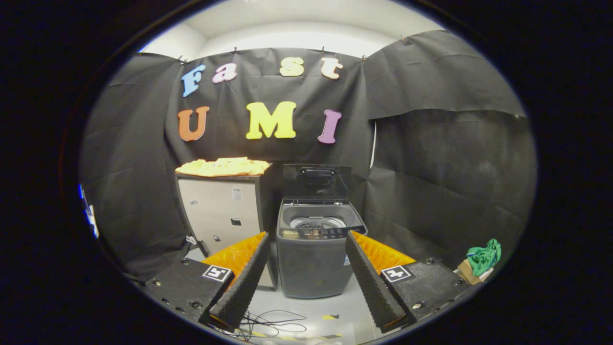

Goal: Put the clothes into the washing machine and then close the washing machine lid.

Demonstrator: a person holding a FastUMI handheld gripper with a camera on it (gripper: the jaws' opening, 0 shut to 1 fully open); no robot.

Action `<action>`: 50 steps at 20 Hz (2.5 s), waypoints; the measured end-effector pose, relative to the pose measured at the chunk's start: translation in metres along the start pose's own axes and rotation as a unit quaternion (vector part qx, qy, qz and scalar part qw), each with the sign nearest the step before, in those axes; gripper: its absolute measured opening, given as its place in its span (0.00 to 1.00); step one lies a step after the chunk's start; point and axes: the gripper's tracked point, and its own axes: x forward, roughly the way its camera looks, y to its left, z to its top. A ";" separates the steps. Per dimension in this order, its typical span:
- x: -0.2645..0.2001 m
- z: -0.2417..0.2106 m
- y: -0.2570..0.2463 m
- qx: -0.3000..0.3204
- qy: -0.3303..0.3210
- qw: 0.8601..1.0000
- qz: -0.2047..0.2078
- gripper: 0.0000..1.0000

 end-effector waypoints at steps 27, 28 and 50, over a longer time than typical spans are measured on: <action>0.210 0.247 0.136 -0.008 -0.035 0.993 0.112 0.99; 0.220 0.252 0.151 -0.007 -0.031 0.992 0.123 0.99; 0.412 0.182 0.368 -0.029 0.166 0.970 0.176 0.99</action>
